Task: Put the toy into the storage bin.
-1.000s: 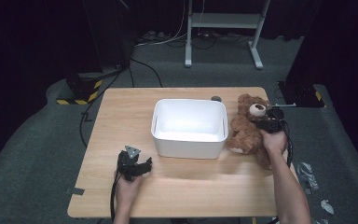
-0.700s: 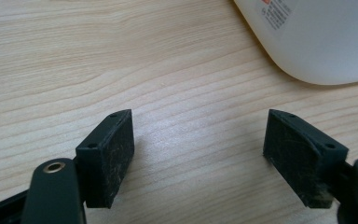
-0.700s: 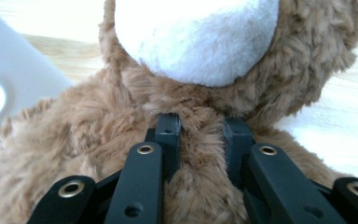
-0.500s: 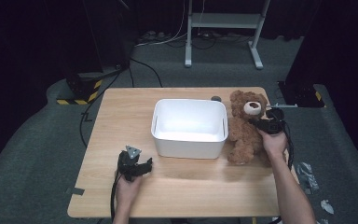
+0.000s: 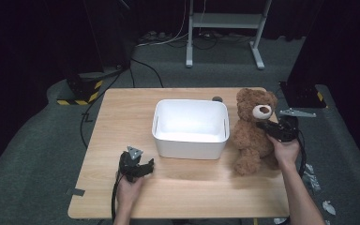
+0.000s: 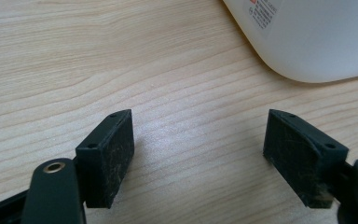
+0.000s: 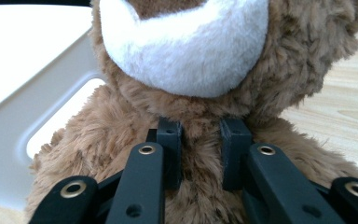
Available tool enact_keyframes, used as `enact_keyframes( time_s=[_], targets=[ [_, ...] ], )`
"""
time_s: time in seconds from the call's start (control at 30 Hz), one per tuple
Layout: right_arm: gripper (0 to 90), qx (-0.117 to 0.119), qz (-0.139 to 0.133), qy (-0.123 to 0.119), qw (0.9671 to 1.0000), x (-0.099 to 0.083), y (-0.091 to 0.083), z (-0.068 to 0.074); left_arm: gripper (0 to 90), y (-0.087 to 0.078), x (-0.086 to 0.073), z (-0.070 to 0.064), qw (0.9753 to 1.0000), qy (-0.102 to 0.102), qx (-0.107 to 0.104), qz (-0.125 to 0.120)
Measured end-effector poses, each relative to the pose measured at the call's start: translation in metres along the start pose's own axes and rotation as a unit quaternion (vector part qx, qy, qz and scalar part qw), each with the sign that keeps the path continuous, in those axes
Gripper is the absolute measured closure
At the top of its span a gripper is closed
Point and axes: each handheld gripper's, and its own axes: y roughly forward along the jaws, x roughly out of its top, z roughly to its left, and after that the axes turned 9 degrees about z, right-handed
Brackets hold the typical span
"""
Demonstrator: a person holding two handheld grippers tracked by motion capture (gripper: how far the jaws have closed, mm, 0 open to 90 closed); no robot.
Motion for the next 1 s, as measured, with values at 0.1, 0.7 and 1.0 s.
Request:
enact_keyframes(
  time_s=[0.1, 0.7, 1.0],
  targets=[
    [75.1, 0.007, -0.01, -0.007, 0.9999, -0.003, -0.006, 0.002, 24.1, 0.0, 0.0, 0.0, 1.0, -0.002, 0.001, -0.001],
    [79.9, 0.028, -0.049, -0.031, 0.9979, -0.014, -0.028, 0.006, 24.0, 0.0, 0.0, 0.0, 1.0, 0.0, 0.002, 0.001],
    [82.3, 0.027, -0.061, -0.04, 0.997, -0.011, -0.039, 0.008, 24.0, 0.0, 0.0, 0.0, 1.0, 0.0, 0.002, 0.001]
  ],
)
